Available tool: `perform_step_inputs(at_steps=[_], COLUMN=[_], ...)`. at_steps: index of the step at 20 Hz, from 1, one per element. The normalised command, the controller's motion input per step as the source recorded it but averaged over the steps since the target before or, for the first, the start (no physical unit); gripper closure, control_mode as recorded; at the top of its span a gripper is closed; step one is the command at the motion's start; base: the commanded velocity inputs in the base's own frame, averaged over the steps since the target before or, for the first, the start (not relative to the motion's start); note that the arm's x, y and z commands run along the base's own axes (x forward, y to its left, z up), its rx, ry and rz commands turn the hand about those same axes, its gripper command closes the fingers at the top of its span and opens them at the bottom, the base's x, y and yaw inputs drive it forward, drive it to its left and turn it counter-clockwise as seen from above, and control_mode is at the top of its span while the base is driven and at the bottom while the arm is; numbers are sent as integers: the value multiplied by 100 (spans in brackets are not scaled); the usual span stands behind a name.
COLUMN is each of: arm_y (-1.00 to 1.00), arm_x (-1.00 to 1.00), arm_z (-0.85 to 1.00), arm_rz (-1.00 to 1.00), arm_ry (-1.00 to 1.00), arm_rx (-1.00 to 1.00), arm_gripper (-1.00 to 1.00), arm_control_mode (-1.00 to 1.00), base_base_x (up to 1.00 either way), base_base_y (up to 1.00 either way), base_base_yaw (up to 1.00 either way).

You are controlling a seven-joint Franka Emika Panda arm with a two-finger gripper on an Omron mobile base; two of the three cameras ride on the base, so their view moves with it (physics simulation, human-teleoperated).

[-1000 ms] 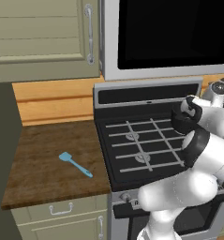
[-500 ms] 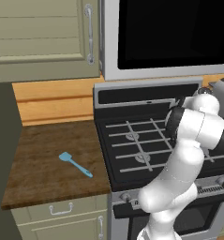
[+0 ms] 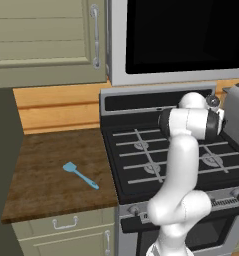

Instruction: Put the bell pepper and garlic in the pot. Retrieve the spatula and lightly stir the vegetables in the pot.

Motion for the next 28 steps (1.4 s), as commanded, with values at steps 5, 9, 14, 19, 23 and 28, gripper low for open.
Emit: perform_step_inputs(at_steps=[5, 9, 14, 19, 23, 28], arm_y=[-26, 0, 2, 34, 48, 52], arm_x=[41, 19, 0, 0, -36, -86], arm_z=[-37, -6, 27, 55, 55, 57], arm_rz=[1, 4, 5, 5, 5, 3], arm_ry=[7, 2, -1, -3, -7, -10], arm_rx=[0, 0, 0, -2, -4, -3], arm_gripper=[-100, -100, -100, -100, -100, -100], arm_control_mode=[-100, -100, -100, -100, -100, -100], base_base_x=[0, 0, 0, 0, 0, 0], base_base_y=[0, 0, 0, 0, 0, 0], base_base_yaw=[0, 0, 0, 0, 0, 0])
